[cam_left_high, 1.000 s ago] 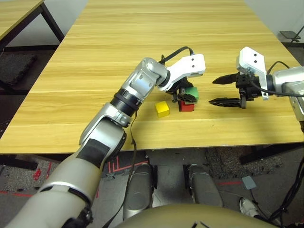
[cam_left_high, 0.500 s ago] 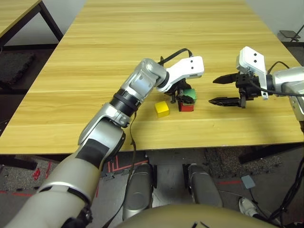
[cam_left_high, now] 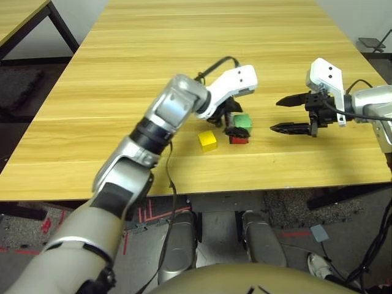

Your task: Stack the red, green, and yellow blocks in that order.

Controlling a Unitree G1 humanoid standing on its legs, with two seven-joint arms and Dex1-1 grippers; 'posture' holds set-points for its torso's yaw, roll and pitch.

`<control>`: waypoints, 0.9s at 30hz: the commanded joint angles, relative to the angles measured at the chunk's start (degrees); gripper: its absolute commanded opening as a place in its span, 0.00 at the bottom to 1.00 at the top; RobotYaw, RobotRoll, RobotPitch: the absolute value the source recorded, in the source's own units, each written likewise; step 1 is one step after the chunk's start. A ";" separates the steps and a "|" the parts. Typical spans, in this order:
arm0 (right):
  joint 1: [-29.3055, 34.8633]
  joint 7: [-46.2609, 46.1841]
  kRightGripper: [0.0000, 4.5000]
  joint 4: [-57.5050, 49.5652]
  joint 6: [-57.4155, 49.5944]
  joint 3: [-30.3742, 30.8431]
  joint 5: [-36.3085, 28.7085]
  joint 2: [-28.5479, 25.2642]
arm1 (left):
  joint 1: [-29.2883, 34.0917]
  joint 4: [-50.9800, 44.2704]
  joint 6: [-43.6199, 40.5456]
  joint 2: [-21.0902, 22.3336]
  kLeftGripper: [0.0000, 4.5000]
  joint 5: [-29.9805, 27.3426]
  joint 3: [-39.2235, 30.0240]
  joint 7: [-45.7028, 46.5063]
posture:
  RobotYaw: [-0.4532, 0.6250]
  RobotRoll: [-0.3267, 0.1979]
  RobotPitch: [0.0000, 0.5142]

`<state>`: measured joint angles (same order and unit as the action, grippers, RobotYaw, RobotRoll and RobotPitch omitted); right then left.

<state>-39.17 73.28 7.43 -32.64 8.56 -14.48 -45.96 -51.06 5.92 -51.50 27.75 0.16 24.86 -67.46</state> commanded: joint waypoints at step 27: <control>-0.29 1.75 1.00 0.14 0.45 0.78 -0.18 0.05 | 7.56 -15.42 -12.66 7.55 0.43 -7.51 2.37 9.90 | 0.56 0.39 0.13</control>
<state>-39.83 74.59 9.09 -31.75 9.52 -14.24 -45.30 -41.68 -7.69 -62.97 35.01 -6.34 26.53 -56.82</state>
